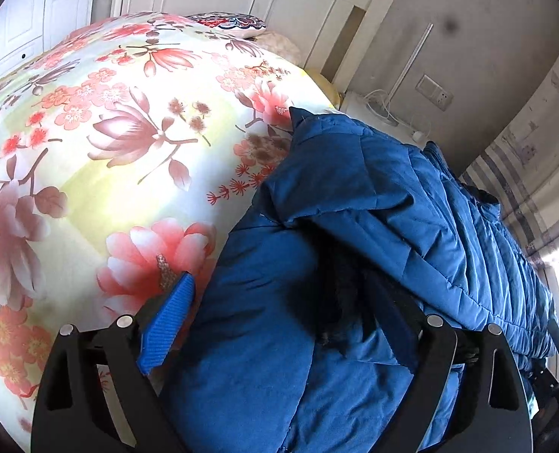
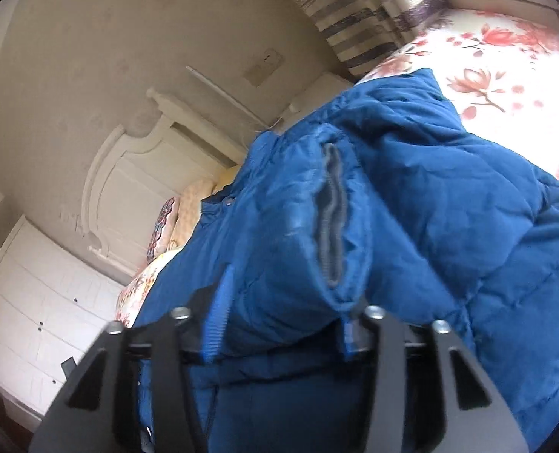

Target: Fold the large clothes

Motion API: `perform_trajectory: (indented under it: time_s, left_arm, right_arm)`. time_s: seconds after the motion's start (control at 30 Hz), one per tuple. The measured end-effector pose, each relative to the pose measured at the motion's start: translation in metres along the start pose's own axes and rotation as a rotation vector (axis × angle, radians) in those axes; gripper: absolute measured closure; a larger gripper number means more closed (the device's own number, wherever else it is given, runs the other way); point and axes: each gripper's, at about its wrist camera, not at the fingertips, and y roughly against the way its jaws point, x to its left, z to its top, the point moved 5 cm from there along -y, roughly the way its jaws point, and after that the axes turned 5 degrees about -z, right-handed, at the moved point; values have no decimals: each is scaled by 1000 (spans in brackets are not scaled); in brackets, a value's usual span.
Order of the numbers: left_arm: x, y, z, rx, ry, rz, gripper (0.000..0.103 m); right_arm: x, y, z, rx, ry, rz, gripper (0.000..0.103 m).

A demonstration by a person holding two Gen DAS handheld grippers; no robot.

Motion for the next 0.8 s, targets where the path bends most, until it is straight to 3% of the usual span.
perform_trajectory:
  time_s: [0.1,0.17,0.2,0.23,0.33,0.47,0.6,0.67,0.8]
  left_arm:
    - [1,1,0,-2,2,0,15]
    - [1,1,0,-2,2,-1,15]
    - [2,1,0,-2,2,-1,15]
    - [1,1,0,-1,2,-1,15]
    - [1,1,0,-2,3,-2,15]
    - [3,1,0,-1,2,-2,15]
    - [3,2,0,-2,2,-2,15]
    - [3,2,0,-2,2,-2,15]
    - [3,2,0,-2,3,-2,15]
  right_arm:
    - [-3,-1,0,-2,-16,18,45]
    - [-10,2,-1,-3,-25,20,54]
    - [-11,4,0,0,-24,23,70]
    - [-10,6,0,-3,-22,36,77]
    - [5,24,3,-61,46,53,83]
    - [15,48,15,-128,89,54,84]
    - [-7,26,9,-31,65,-54,84]
    - [-23,17,1,-1,14,-63,83]
    - [-16,34,7,-38,18,-152,62]
